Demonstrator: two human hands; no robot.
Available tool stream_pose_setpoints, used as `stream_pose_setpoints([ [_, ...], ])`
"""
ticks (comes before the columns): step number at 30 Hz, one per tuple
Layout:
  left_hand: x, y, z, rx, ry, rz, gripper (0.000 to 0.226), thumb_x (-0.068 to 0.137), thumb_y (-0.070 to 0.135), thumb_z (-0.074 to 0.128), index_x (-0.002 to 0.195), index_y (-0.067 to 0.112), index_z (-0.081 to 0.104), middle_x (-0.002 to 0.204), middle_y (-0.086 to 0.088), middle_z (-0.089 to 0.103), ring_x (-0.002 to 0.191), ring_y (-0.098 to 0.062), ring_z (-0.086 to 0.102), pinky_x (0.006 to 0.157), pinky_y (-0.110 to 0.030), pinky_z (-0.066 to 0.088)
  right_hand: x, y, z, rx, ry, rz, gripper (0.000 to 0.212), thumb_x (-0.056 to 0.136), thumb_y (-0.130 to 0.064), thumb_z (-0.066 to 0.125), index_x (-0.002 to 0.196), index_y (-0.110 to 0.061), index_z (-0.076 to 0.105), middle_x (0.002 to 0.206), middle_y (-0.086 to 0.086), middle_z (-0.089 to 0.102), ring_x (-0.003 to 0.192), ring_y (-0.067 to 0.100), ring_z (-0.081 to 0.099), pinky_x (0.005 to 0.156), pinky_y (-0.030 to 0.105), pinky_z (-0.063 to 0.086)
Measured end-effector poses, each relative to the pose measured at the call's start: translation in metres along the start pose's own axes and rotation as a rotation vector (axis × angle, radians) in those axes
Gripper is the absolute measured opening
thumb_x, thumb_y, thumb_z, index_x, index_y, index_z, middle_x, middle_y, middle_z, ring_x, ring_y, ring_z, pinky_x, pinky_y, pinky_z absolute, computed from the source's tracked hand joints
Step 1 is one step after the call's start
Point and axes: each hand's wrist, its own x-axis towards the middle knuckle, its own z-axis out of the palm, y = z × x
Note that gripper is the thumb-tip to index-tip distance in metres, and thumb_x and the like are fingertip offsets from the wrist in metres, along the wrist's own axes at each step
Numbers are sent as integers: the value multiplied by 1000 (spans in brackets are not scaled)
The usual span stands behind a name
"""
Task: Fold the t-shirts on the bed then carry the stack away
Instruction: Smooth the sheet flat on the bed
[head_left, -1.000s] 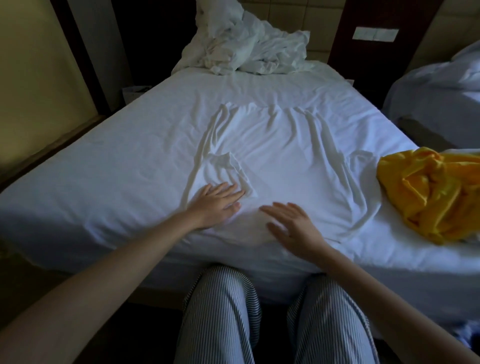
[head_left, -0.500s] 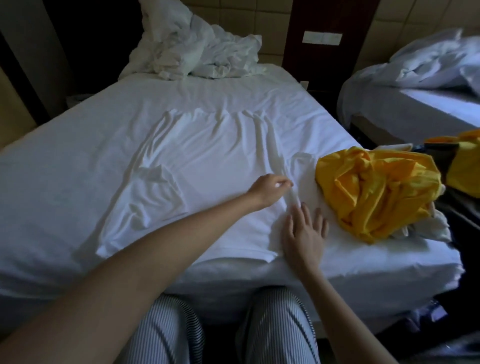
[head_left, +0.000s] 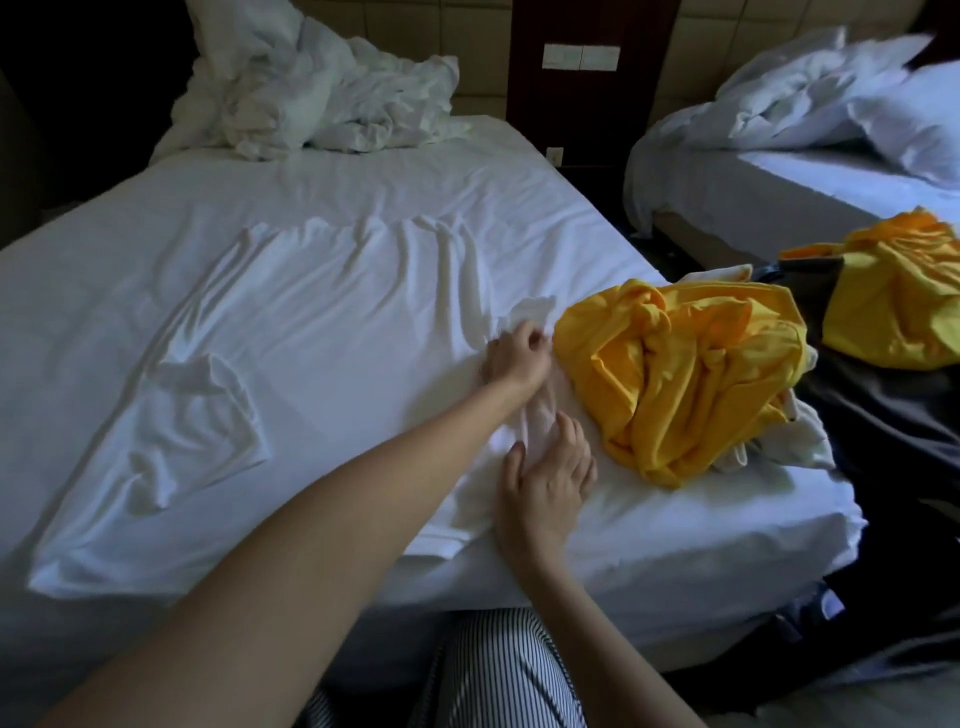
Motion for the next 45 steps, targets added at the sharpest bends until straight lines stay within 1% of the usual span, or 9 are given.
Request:
stream_pose_setpoints([
  [5,-24,-11,-80,-1120,76,-267,26,93,-1,43,75,16,52,50,8,56,46,-3,51,48,-19,43,-2,-1,-5,22,-93,-132,59,79,-37,44,130,-7,43,120,15,60,117,25,43,103,37,22],
  [8,-48,-61,-121,-1336,164,-514,27,94,-1,39,80,11,57,57,-2,66,67,-15,61,52,-24,54,-4,2,-7,19,-210,-391,50,81,-37,46,126,-18,55,121,3,64,115,27,56,101,37,27],
  [14,-63,-94,-164,-874,112,-466,34,89,-2,51,114,18,43,92,-9,54,75,-16,54,66,-29,52,-2,7,-5,40,-284,-512,32,89,-43,45,104,-32,72,120,-2,65,114,25,58,100,34,30],
  [20,-36,-85,-154,149,-62,-266,88,58,73,68,122,14,53,128,-9,53,117,-27,51,98,-34,42,-2,5,-9,98,-211,-517,30,87,-36,52,85,-17,75,100,-4,72,103,20,62,92,32,37],
  [29,-19,-87,-165,1133,-53,220,37,93,29,49,126,13,50,136,-10,35,125,-29,32,96,-34,30,-1,7,-5,34,-284,-543,29,85,-40,51,98,-26,72,118,-4,65,113,19,54,96,36,34],
  [34,-19,-82,-170,799,45,90,32,89,25,54,112,4,60,125,-15,46,120,-32,39,95,-34,35,1,8,-3,118,-223,-567,23,86,-33,55,84,-22,74,105,-5,70,107,18,57,93,33,34],
  [38,-25,-58,-151,381,-132,-205,34,90,32,50,102,1,57,99,-15,60,82,-27,59,66,-29,44,2,7,-3,137,-201,-602,22,86,-31,54,81,-19,73,100,-5,70,104,16,57,91,34,37],
  [42,-20,-51,-134,326,-200,-336,42,87,20,60,123,0,54,127,-15,56,115,-31,54,91,-32,45,1,8,-3,183,-114,-695,32,93,-31,49,76,-14,70,93,-1,70,98,16,58,87,33,36],
  [45,-13,-51,-137,41,-280,-455,34,85,6,59,117,-4,58,122,-20,59,112,-33,58,84,-37,47,1,8,-1,170,-100,-700,33,94,-30,47,76,-13,69,93,-1,70,98,16,57,87,34,37],
])
